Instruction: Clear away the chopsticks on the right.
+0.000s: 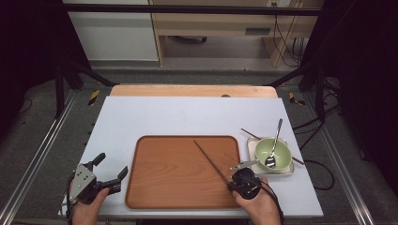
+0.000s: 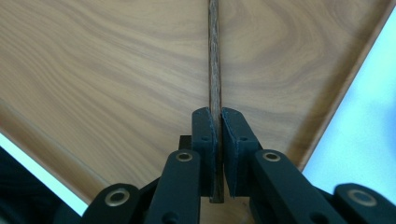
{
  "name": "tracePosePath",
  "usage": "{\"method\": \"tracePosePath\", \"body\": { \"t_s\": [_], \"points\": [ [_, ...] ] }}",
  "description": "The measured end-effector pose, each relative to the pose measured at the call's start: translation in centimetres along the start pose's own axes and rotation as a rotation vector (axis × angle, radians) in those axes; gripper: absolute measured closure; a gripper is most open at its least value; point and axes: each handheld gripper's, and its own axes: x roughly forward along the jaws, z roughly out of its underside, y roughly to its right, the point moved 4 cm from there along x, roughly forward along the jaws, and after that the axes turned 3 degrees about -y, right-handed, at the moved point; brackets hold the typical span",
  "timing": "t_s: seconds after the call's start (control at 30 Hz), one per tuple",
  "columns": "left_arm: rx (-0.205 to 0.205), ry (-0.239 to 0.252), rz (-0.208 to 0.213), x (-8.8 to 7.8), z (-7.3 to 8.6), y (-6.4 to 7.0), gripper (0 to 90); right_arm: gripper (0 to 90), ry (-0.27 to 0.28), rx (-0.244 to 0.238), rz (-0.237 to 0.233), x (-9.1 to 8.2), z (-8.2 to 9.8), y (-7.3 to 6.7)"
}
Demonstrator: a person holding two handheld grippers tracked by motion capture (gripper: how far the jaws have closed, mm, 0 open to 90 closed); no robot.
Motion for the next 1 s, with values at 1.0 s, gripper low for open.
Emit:
{"method": "tracePosePath", "body": {
  "t_s": [1.0],
  "points": [
    [-0.017, -0.004, -0.049, -0.1, 0.4, -1.5, 5.9, 59.6, 0.262, -0.020, 0.021, -3.0, -1.0, 2.0]
  ]
}}
